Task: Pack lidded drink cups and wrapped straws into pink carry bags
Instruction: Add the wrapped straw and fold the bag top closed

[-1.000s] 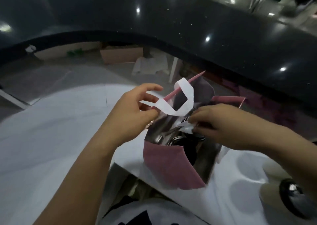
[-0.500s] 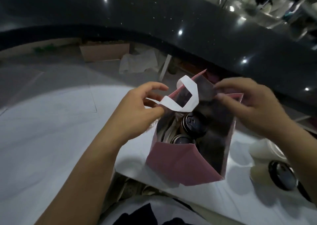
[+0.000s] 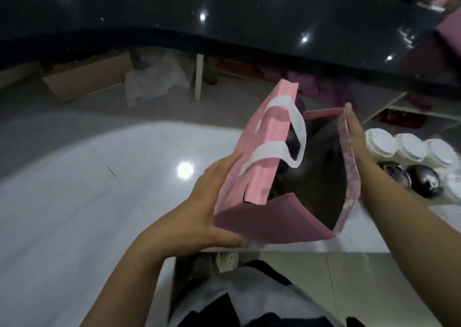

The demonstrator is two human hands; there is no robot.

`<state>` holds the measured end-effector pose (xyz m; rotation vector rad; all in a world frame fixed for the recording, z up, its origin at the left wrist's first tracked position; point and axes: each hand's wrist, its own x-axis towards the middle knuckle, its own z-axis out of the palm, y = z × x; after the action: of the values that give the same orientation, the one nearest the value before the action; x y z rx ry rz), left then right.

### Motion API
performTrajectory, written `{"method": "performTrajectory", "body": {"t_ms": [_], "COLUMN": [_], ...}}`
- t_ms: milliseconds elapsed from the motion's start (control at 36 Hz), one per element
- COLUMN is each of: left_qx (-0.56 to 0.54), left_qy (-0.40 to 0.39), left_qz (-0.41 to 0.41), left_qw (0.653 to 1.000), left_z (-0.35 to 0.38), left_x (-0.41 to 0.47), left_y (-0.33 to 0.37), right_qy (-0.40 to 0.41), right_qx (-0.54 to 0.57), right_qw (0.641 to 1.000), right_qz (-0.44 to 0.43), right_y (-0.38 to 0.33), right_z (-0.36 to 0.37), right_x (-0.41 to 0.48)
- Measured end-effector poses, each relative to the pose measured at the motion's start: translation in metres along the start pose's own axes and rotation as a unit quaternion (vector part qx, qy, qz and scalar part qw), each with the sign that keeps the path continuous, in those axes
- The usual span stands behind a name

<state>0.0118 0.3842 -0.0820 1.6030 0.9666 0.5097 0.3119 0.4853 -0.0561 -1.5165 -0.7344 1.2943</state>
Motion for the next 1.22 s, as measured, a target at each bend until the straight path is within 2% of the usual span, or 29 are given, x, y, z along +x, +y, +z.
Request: {"method": "performTrajectory", "body": {"t_ms": [83, 139, 222, 333, 389, 444, 528, 583, 639, 778, 917, 1028, 1111, 1222], "left_qx": [-0.014, -0.031, -0.046, -0.055, -0.058, -0.126, -0.244, -0.219, -0.151, -0.039, -0.008, -0.021, -0.021, -0.006], "left_qy": [0.093, 0.188, 0.301, 0.4, 0.419, 0.381, 0.229, 0.155, 0.121, 0.149, 0.155, 0.144, 0.148, 0.163], "left_qz": [-0.02, -0.045, -0.075, -0.083, -0.079, -0.07, -0.029, -0.005, 0.004, -0.017, -0.022, -0.016, -0.032, -0.053], "left_qw": [0.995, 0.981, 0.949, 0.911, 0.903, 0.913, 0.942, 0.963, 0.981, 0.988, 0.988, 0.989, 0.988, 0.985], "left_z": [0.01, 0.015, 0.017, 0.02, 0.02, 0.015, 0.002, -0.003, -0.004, 0.0, -0.008, -0.017, -0.025, -0.032], "left_x": [0.013, 0.022, 0.033, 0.033, 0.029, 0.024, 0.009, -0.001, -0.007, -0.003, 0.009, 0.017, 0.023, 0.029], "left_y": [-0.018, -0.025, -0.034, -0.043, -0.045, -0.046, -0.049, -0.048, -0.039, -0.018, -0.006, -0.001, 0.0, 0.001], "right_qy": [0.056, 0.092, 0.105, 0.113, 0.094, 0.074, -0.004, -0.078, -0.135, -0.198, -0.325, -0.374, -0.393, -0.357], "right_qx": [-0.002, -0.023, -0.017, 0.018, 0.006, -0.04, -0.069, -0.077, -0.103, -0.143, -0.201, -0.247, -0.249, -0.221], "right_qw": [0.998, 0.995, 0.993, 0.992, 0.993, 0.992, 0.992, 0.989, 0.981, 0.967, 0.923, 0.893, 0.884, 0.906], "right_qz": [-0.007, -0.033, -0.052, -0.06, -0.067, -0.092, -0.108, -0.103, -0.089, -0.068, -0.046, -0.037, -0.036, -0.047], "right_y": [0.01, 0.018, 0.035, 0.055, 0.065, 0.072, 0.074, 0.068, 0.059, 0.03, 0.005, -0.008, -0.011, -0.008], "right_z": [-0.009, -0.018, -0.033, -0.044, -0.048, -0.054, -0.065, -0.075, -0.087, -0.091, -0.085, -0.075, -0.068, -0.058], "right_x": [-0.006, -0.012, -0.023, -0.054, -0.071, -0.083, -0.091, -0.09, -0.084, -0.06, -0.032, -0.01, 0.007, 0.018]}}
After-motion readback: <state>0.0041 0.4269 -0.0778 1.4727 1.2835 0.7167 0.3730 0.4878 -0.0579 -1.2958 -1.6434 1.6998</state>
